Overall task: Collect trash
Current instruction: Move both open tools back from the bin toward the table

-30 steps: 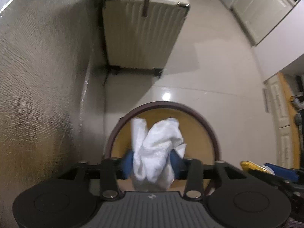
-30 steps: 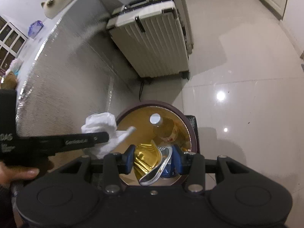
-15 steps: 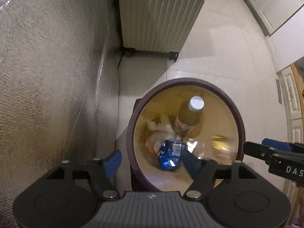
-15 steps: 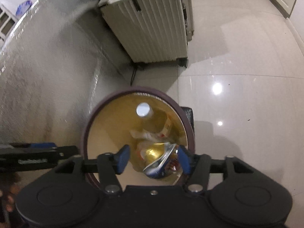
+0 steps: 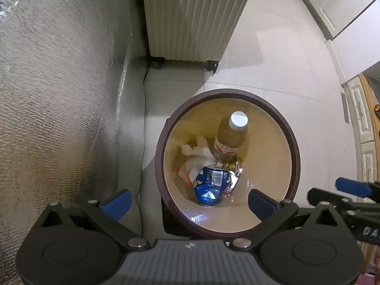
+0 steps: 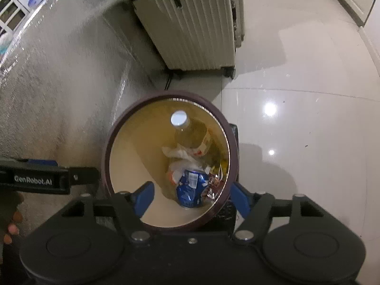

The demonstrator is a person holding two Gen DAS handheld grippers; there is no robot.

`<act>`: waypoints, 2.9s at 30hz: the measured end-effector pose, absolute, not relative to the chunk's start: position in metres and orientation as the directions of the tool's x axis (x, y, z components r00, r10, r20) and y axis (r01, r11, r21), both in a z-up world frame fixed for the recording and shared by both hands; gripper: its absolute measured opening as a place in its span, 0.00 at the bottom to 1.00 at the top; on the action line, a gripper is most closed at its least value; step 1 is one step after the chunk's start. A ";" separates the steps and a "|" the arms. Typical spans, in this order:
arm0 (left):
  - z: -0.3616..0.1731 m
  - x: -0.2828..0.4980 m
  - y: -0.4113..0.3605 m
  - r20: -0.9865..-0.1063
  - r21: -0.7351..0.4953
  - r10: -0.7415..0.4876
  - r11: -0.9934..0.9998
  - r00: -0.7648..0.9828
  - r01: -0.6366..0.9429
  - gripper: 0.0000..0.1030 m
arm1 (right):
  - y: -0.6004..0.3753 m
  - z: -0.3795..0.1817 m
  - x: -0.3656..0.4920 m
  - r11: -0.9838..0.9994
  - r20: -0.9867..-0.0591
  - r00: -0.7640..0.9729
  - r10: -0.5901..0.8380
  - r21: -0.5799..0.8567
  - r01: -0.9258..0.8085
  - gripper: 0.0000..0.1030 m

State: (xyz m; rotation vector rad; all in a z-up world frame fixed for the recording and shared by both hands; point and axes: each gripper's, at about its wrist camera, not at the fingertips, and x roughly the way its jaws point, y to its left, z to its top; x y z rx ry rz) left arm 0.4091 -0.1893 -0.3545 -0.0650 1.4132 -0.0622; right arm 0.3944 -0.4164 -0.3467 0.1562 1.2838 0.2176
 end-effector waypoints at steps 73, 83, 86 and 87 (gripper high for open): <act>-0.078 0.159 0.032 -0.751 -0.125 -0.060 0.991 0.658 -0.052 1.00 | -0.247 -0.086 0.187 0.983 -0.691 0.699 0.182 0.146 -0.111 1.00; -0.072 0.151 0.090 -0.740 -0.134 0.012 0.977 0.672 -0.166 1.00 | -0.172 -0.074 0.206 0.956 -0.680 0.679 0.275 0.116 -0.271 1.00; -0.071 0.159 0.100 -0.740 -0.131 0.034 0.972 0.671 -0.194 1.00 | -0.156 -0.073 0.220 0.944 -0.677 0.671 0.302 0.114 -0.310 1.00; -0.071 0.162 0.102 -0.740 -0.130 0.040 0.971 0.671 -0.201 1.00 | -0.151 -0.072 0.227 0.939 -0.676 0.668 0.311 0.111 -0.325 1.00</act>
